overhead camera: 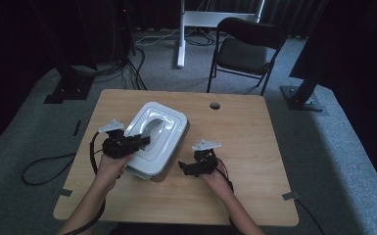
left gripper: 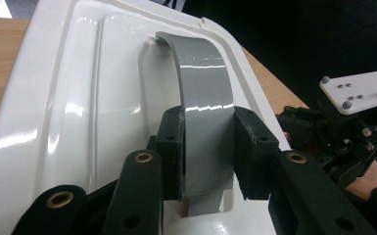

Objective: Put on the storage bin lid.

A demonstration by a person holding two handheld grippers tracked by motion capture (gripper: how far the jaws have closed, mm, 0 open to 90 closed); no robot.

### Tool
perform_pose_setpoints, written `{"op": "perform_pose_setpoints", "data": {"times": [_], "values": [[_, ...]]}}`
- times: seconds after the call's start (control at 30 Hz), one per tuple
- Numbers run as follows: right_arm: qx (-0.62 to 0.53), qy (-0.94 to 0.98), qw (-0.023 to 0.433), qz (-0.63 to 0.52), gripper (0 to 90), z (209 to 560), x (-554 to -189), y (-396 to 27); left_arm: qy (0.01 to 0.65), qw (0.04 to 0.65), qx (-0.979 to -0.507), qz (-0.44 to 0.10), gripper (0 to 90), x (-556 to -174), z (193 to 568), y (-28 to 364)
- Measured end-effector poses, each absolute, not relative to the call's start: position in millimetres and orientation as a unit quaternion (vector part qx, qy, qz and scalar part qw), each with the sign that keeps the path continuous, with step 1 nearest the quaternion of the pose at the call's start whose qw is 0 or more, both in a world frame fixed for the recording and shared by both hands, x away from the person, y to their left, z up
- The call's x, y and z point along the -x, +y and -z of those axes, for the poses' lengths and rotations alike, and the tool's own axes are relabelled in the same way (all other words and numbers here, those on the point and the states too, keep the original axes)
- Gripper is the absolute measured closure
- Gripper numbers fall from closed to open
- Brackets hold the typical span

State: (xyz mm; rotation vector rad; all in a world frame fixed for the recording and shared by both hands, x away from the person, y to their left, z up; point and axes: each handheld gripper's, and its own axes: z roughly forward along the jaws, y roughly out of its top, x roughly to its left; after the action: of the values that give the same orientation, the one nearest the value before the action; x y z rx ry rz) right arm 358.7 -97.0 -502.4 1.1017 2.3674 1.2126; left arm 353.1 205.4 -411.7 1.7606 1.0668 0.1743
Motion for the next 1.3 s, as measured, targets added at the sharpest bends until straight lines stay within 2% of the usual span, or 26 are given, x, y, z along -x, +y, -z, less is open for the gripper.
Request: {"op": "perform_pose_setpoints", "data": {"times": [0.37, 1.3], "values": [[-0.380, 0.815, 0.131, -0.417, 11.5, 502, -358, -100, 0.456, 0.492, -0.740, -0.045, 67.6, -366, 416, 201], [-0.387, 0.814, 0.129, -0.413, 11.5, 507, -358, -105, 0.461, 0.486, -0.741, -0.032, 67.1, -370, 418, 195]]}}
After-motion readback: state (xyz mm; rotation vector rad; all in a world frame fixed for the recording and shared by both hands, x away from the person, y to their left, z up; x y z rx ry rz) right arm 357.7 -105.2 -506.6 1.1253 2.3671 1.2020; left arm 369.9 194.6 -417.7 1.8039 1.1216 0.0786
